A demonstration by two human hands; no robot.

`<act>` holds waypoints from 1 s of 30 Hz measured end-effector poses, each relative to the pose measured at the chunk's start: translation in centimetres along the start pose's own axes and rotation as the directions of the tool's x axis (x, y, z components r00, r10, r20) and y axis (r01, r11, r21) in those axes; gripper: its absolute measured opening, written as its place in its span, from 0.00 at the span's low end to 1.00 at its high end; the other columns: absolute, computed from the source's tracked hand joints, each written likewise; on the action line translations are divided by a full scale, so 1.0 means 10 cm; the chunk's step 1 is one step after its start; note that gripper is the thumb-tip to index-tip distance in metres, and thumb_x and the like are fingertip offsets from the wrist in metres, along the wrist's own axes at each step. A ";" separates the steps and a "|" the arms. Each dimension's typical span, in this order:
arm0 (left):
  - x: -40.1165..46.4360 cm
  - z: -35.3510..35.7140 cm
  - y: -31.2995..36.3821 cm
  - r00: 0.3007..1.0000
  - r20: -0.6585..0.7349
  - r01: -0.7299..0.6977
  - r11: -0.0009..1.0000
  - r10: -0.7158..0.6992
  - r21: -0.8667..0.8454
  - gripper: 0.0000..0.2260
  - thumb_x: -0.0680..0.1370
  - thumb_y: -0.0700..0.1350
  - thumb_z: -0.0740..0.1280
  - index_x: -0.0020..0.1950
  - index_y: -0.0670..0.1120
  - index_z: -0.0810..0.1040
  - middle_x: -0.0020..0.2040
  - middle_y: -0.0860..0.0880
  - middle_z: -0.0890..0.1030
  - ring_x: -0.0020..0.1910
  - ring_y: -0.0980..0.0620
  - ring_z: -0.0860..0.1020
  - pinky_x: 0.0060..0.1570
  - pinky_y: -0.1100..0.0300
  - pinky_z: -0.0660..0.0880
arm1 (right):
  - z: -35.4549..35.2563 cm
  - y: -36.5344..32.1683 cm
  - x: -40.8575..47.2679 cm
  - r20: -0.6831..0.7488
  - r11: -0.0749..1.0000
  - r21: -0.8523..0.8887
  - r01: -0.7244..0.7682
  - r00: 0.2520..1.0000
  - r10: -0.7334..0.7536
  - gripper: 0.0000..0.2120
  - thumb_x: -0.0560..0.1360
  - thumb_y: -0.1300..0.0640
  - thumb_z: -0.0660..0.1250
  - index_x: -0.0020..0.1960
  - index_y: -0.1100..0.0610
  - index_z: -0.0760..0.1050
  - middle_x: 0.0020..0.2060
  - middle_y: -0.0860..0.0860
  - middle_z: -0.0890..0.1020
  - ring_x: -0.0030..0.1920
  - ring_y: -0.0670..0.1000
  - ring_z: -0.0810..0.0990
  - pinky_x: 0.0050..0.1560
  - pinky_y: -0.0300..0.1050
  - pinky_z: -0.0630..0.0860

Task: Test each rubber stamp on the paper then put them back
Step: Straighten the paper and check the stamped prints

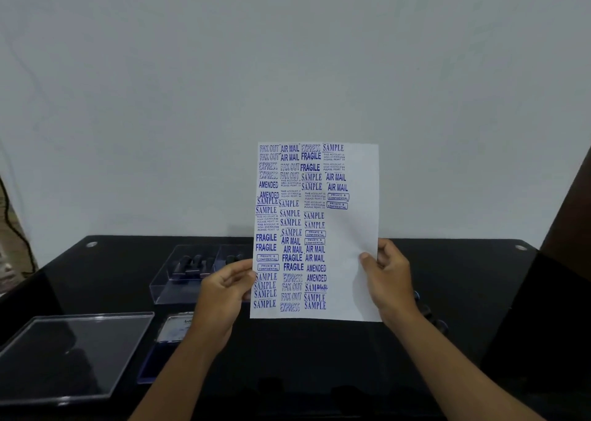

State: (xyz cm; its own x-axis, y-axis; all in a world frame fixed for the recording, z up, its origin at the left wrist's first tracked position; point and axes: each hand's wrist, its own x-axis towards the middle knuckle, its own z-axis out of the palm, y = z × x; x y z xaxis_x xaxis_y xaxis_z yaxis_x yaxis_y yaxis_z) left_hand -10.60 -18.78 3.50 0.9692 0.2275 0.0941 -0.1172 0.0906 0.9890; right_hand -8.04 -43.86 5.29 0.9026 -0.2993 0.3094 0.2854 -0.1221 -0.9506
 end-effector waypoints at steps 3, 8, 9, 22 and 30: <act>-0.03 -0.02 -0.08 0.999 0.012 0.033 0.998 -0.033 0.046 0.08 0.77 0.35 0.66 0.54 0.44 0.81 0.47 0.46 0.86 0.48 0.44 0.83 0.51 0.43 0.78 | -0.01 0.11 -0.01 0.002 0.997 -0.056 -0.046 0.999 0.046 0.08 0.77 0.65 0.64 0.50 0.52 0.76 0.45 0.46 0.85 0.47 0.49 0.84 0.50 0.48 0.79; -0.09 -0.09 -0.34 0.992 0.029 0.118 0.973 -0.126 0.197 0.07 0.77 0.36 0.67 0.52 0.45 0.81 0.46 0.48 0.86 0.47 0.46 0.83 0.47 0.49 0.79 | -0.03 0.37 -0.16 0.032 0.981 -0.139 -0.133 0.990 0.139 0.10 0.77 0.66 0.64 0.47 0.51 0.76 0.45 0.44 0.83 0.47 0.46 0.82 0.53 0.47 0.78; -0.11 -0.11 -0.39 0.991 0.019 0.127 0.966 -0.135 0.227 0.07 0.77 0.36 0.68 0.52 0.45 0.82 0.45 0.48 0.86 0.47 0.47 0.83 0.43 0.53 0.80 | -0.03 0.42 -0.19 0.029 0.978 -0.153 -0.144 0.988 0.150 0.10 0.77 0.66 0.64 0.47 0.51 0.76 0.45 0.44 0.83 0.47 0.45 0.82 0.53 0.47 0.78; -0.22 -0.16 -0.94 0.992 0.022 0.070 0.694 -0.123 0.717 0.06 0.74 0.41 0.72 0.50 0.45 0.83 0.43 0.51 0.84 0.42 0.56 0.80 0.46 0.66 0.72 | -0.04 1.03 -0.48 -0.026 0.838 -0.486 -0.250 0.962 0.272 0.13 0.71 0.59 0.68 0.50 0.45 0.71 0.38 0.43 0.83 0.51 0.55 0.79 0.60 0.55 0.72; -0.22 -0.13 -1.01 0.991 0.073 0.007 0.588 -0.112 0.809 0.14 0.74 0.41 0.72 0.60 0.44 0.81 0.54 0.48 0.82 0.45 0.58 0.74 0.45 0.71 0.65 | -0.07 1.22 -0.54 0.055 0.703 -0.695 -0.153 0.963 0.264 0.21 0.72 0.58 0.68 0.64 0.51 0.73 0.61 0.50 0.75 0.64 0.55 0.68 0.66 0.53 0.60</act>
State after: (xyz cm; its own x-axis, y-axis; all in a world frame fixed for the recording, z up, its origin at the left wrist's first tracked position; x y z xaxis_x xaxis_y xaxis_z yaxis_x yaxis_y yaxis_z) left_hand -11.79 -18.92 -6.88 0.9894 0.1447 -0.0093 0.1130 -0.7296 0.6744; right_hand -9.67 -44.41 -7.99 0.9623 -0.2683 0.0452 -0.1618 -0.6976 -0.6980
